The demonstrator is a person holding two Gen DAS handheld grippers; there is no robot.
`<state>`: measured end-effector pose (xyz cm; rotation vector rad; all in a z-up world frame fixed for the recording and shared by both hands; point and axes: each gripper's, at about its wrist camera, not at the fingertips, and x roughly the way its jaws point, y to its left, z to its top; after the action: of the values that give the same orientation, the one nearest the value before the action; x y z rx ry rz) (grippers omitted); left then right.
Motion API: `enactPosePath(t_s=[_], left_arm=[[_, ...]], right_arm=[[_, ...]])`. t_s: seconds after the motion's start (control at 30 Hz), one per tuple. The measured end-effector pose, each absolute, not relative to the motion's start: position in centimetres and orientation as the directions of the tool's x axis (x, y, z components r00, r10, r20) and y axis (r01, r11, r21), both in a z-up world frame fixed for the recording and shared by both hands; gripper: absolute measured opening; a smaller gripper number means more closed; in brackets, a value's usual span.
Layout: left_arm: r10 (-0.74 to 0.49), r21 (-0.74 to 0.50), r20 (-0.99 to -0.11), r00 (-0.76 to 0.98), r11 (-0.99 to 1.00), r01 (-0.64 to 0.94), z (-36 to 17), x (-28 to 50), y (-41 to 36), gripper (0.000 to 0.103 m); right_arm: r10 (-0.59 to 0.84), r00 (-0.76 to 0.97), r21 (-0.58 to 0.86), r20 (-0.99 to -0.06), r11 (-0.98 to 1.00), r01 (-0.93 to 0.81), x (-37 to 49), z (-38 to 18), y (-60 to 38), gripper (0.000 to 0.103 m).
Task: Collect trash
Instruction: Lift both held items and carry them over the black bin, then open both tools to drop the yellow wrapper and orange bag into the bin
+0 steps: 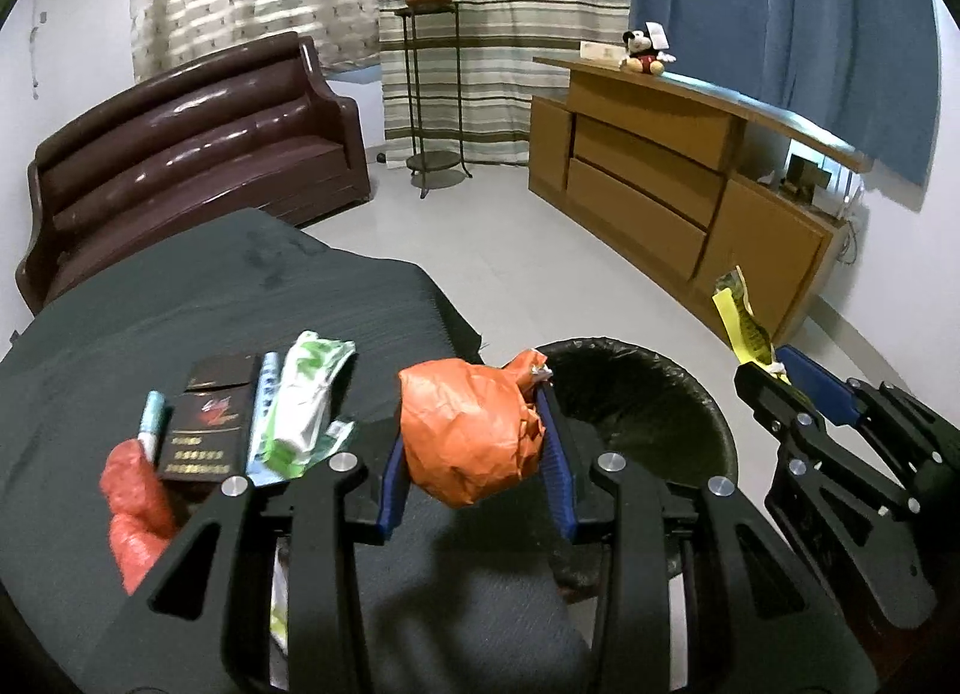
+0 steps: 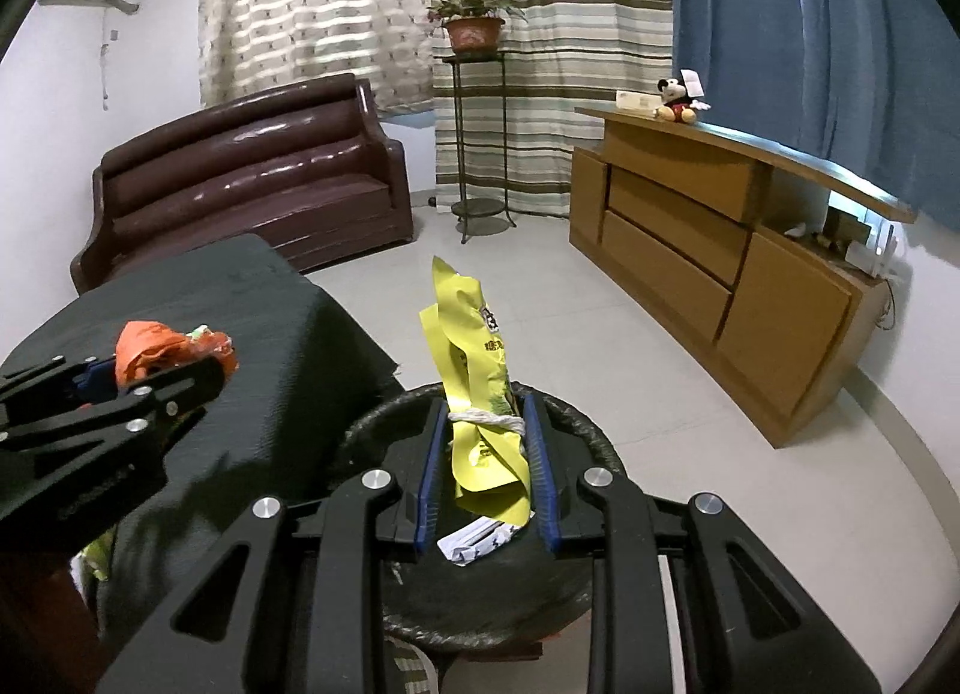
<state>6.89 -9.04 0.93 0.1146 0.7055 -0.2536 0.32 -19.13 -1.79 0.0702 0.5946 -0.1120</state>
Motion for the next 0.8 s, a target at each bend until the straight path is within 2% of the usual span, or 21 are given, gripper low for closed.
enactPosePath(t_s=[0.4,0.5,0.57,0.8], left_arm=[[-0.172,0.045,-0.673,0.719,0.961,0.272,-0.5,8.8,-11.8,0.037],[-0.161,0.054,-0.676,0.719,0.963,0.265,-0.8,9.1,-12.2,0.044],[-0.151,0.060,-0.675,0.722,0.964,0.258,-1.0,9.2,-12.3,0.055],[-0.146,0.064,-0.680,0.719,0.964,0.256,-1.1,9.4,-12.4,0.061]], right_arm=[[-0.100,0.815,0.048,-0.571,0.987,0.155,1.4,-2.3,-20.5,0.027],[-0.106,0.812,0.049,-0.574,0.985,0.163,1.7,-2.5,-20.4,0.028],[-0.105,0.807,0.058,-0.581,0.984,0.170,1.9,-2.7,-20.6,0.034],[-0.112,0.807,0.063,-0.580,0.981,0.182,1.7,-2.7,-21.1,0.035]])
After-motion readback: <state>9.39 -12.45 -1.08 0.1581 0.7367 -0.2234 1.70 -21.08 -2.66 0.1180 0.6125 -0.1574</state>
